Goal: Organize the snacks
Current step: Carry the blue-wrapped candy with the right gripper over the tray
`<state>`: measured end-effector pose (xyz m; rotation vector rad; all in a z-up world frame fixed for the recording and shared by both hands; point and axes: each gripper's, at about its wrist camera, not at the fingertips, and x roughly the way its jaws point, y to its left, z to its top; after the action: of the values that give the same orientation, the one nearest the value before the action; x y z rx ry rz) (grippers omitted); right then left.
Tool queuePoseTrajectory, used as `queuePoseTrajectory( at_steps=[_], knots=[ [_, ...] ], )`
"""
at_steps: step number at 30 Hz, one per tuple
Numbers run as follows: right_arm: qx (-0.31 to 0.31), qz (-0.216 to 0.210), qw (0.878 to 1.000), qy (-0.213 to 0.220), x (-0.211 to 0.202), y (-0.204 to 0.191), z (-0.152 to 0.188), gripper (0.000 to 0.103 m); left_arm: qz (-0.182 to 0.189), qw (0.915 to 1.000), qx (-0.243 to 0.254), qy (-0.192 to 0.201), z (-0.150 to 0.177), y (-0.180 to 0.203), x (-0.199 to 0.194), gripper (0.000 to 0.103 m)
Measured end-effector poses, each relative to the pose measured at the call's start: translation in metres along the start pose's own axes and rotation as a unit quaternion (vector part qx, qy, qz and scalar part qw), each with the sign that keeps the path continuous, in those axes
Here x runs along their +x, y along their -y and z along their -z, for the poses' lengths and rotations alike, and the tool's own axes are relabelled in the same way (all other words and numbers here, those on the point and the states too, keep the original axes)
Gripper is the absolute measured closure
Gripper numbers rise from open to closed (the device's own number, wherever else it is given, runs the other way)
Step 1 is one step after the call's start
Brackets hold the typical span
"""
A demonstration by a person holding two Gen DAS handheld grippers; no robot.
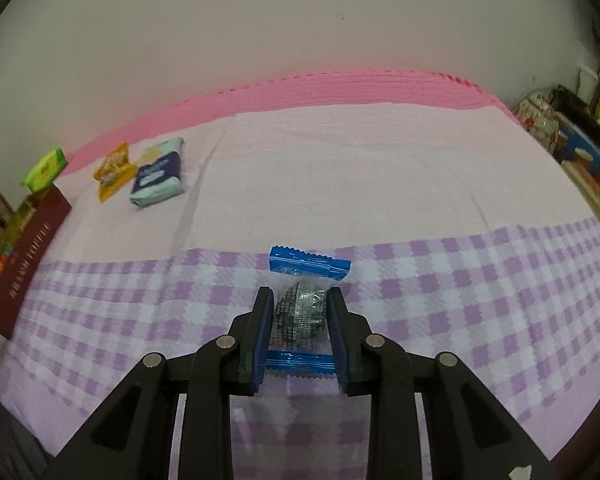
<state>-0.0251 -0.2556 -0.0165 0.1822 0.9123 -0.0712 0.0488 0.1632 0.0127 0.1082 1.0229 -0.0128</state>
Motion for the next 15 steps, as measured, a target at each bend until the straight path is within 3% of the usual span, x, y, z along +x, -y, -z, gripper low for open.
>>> queuePoseTrajectory(
  at_steps=[8,15],
  knots=[
    [0.005,-0.050,0.999,-0.012,-0.009,-0.026,0.005,0.077,-0.010,0.9997,-0.018,0.014,-0.003,-0.008,-0.008,0.061],
    [-0.033,-0.107,0.994,-0.011,-0.022,-0.081,-0.007,0.077,-0.023,0.9981,-0.052,0.025,-0.009,-0.029,-0.016,0.061]
  ],
)
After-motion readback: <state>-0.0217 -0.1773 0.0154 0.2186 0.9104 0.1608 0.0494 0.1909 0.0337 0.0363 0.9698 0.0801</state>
